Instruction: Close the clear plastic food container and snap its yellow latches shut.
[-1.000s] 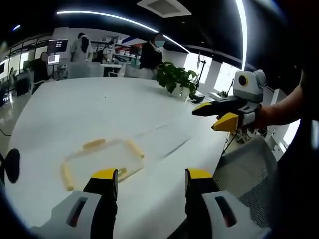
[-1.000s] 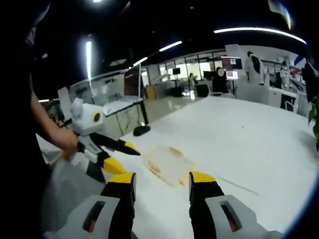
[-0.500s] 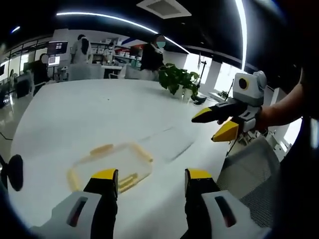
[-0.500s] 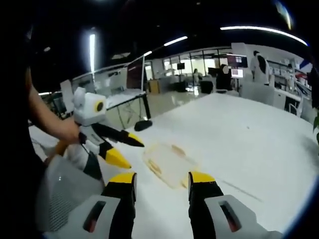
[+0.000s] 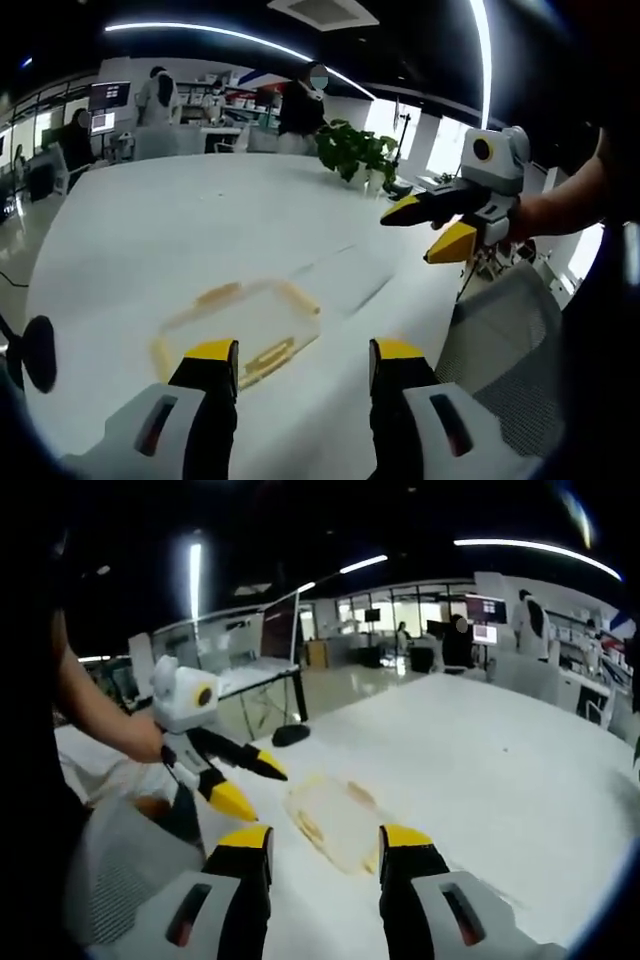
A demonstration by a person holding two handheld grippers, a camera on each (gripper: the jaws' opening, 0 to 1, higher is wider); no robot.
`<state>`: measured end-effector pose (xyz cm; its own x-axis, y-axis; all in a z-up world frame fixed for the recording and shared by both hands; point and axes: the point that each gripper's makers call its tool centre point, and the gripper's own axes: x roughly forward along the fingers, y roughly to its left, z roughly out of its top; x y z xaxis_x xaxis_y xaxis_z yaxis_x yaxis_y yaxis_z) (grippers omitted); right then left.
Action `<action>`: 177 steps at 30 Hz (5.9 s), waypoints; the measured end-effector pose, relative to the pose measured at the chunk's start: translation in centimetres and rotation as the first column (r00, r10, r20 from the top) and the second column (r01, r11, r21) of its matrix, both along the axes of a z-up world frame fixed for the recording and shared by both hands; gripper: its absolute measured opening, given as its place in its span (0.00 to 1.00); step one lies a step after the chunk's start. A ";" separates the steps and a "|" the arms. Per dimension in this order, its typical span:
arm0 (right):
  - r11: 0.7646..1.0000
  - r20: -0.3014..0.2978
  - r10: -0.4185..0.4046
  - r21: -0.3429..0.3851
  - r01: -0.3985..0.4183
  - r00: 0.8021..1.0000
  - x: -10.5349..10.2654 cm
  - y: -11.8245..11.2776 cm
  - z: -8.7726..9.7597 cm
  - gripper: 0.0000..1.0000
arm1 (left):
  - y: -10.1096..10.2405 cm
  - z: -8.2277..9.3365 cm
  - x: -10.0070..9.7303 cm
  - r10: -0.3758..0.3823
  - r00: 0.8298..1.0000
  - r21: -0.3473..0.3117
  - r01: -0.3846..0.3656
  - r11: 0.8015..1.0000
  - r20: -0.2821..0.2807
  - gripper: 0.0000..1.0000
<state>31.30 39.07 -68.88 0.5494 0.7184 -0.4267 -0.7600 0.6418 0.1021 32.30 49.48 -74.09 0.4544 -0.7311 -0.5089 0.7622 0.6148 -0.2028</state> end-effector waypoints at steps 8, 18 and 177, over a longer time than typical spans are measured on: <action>1.000 -0.002 0.018 -0.010 -0.018 1.000 0.5 0.6 -0.3 0.43 | 1.4 -0.1 1.0 -0.011 1.000 0.037 0.011 0.999 0.014 0.52; 0.999 -0.014 0.042 -0.028 -0.042 0.999 0.8 1.3 -1.0 0.43 | 2.1 -0.4 1.9 -0.038 0.999 0.063 0.038 0.997 -0.004 0.52; 0.535 -0.414 0.434 -0.596 -0.599 0.800 6.8 0.1 -15.3 0.39 | 5.6 -9.7 7.3 -0.679 0.690 0.584 0.667 0.462 -0.251 0.38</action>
